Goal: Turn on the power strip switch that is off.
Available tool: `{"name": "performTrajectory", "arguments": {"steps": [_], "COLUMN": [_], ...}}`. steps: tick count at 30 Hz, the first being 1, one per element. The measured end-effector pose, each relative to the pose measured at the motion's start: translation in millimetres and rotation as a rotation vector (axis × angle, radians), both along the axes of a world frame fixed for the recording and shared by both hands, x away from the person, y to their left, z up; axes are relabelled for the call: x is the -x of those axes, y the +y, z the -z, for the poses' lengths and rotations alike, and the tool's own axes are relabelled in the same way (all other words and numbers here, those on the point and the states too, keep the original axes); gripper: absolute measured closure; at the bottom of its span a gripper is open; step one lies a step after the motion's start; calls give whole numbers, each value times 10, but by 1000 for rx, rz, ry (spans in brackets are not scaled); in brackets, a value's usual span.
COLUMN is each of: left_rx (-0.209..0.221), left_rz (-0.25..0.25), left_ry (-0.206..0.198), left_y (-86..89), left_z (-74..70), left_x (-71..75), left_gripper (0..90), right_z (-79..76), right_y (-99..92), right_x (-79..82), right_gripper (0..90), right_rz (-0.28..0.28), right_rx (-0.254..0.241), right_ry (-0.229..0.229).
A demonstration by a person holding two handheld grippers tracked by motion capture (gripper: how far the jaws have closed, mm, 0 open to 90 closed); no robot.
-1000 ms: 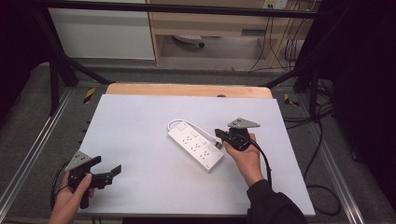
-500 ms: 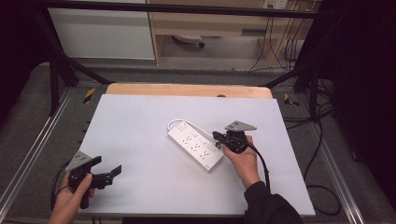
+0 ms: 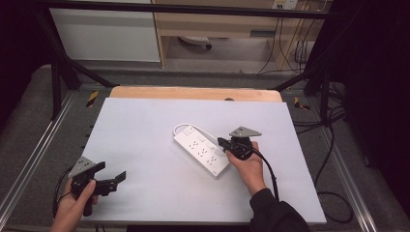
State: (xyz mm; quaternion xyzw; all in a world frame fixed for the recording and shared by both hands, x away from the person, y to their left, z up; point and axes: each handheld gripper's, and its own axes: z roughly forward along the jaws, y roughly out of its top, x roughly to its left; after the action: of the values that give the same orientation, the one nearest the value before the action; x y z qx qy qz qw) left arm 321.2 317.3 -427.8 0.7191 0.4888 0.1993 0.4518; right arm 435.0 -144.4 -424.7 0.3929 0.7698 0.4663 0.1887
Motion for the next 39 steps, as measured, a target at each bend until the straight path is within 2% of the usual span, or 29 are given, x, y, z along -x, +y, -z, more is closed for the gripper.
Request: {"name": "performTrajectory", "arguments": {"steps": [13,17,21,39], "left_rx": [-2,0,-3,0], "left_rz": [0,2,0,2], "left_ry": [2,0,3,-1], "left_y": [-4,-5,-4,-3], "left_z": [1,1,2,-1], "left_x": [-4,-1,-5,0], "left_gripper": [60,60,60,60], "right_z": [75,116,145,193], "right_y": [44,76,84,97], "right_x": [26,66,92,108], "right_gripper": [900,900,900,900], "right_rz": [-6,-10,-21,-25], "right_rx": [10,38,44,49], "right_ry": [12,8,15,21]}}
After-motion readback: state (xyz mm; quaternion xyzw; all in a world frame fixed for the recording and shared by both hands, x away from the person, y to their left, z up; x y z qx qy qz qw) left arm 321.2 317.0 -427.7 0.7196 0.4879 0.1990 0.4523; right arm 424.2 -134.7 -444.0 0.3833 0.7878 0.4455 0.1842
